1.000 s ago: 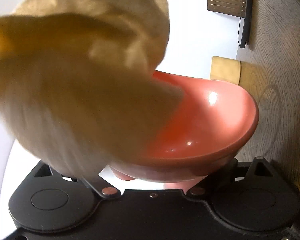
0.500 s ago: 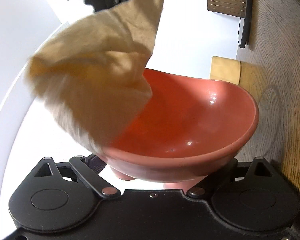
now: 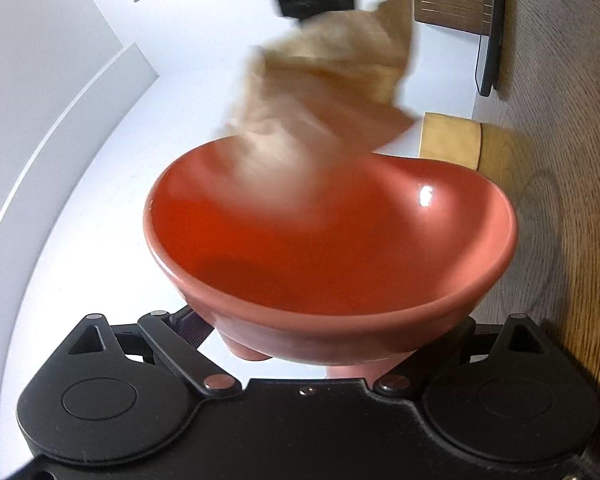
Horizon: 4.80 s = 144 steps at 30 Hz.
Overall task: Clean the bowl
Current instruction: 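Wipe the towel across the bowl interior with the right gripper while the left gripper holds it, then scrub the towel around the bowl's inner wall with the right gripper, then wipe the towel back and forth inside the bowl with the right gripper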
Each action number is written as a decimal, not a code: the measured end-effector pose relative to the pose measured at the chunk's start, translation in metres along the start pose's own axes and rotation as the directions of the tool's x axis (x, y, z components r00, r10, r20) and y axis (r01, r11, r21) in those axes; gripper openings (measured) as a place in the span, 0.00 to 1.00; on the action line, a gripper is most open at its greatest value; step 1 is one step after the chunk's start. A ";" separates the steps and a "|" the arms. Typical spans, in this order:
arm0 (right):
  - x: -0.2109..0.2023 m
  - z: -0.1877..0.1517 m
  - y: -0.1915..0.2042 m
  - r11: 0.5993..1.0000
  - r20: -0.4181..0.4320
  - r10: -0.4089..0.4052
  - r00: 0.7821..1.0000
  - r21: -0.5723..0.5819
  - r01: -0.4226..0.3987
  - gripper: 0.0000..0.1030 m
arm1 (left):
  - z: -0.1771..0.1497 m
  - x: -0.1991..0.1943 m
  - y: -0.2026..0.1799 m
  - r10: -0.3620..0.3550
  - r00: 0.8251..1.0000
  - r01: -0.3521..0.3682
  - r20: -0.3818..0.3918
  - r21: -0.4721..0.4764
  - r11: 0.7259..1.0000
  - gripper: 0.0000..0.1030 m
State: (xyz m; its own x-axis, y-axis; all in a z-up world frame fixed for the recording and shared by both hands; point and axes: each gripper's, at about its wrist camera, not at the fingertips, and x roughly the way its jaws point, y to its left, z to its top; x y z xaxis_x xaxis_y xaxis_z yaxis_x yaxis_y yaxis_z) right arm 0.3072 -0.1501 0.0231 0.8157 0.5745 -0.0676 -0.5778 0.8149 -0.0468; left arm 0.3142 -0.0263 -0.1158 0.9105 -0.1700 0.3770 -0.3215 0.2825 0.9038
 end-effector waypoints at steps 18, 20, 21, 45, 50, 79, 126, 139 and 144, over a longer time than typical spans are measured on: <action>0.013 -0.012 0.023 0.986 -0.346 0.088 0.934 0.161 -0.033 0.02 | -0.001 0.000 0.001 0.000 1.000 0.000 0.000 0.000 1.000 0.90; 0.006 -0.011 0.036 0.986 -0.325 0.136 0.936 0.135 -0.096 0.02 | -0.001 0.000 0.001 0.000 1.000 0.000 0.000 0.000 1.000 0.90; 0.006 -0.011 0.037 0.986 -0.316 0.145 0.938 0.131 -0.108 0.02 | -0.001 0.000 0.001 0.000 1.000 0.000 0.000 0.000 1.000 0.90; -0.011 0.023 0.024 0.972 -0.054 -0.062 0.997 0.222 0.072 0.02 | 0.000 -0.004 -0.009 -0.002 1.000 0.002 0.007 -0.003 1.000 0.89; 0.009 0.000 -0.004 0.891 -0.197 0.029 0.980 0.450 0.064 0.02 | 0.000 0.002 -0.004 -0.002 1.000 0.002 0.007 -0.003 1.000 0.89; -0.006 0.002 -0.021 0.648 0.024 0.102 0.995 0.757 -0.085 0.02 | 0.002 -0.001 -0.006 -0.001 1.000 0.002 0.006 -0.003 1.000 0.89; 0.021 -0.033 -0.031 0.420 -0.251 0.107 0.962 0.889 0.185 0.02 | 0.003 -0.003 -0.008 -0.001 1.000 0.001 0.005 -0.002 1.000 0.89; 0.006 -0.007 -0.001 0.416 -0.036 0.275 0.961 0.905 -0.085 0.02 | 0.003 -0.004 -0.008 -0.001 1.000 0.001 0.005 -0.002 1.000 0.89; -0.007 0.013 -0.023 0.447 0.014 0.120 0.993 0.892 -0.067 0.02 | 0.003 -0.004 -0.008 -0.001 1.000 0.001 0.005 -0.002 1.000 0.89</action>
State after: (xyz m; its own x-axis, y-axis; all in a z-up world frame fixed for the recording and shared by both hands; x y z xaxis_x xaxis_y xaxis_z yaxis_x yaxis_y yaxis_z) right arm 0.3153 -0.1724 0.0381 0.7408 0.6692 -0.0590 -0.2875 0.3952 0.8724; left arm 0.3124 -0.0311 -0.1243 0.9095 -0.1751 0.3771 -0.3200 0.2844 0.9037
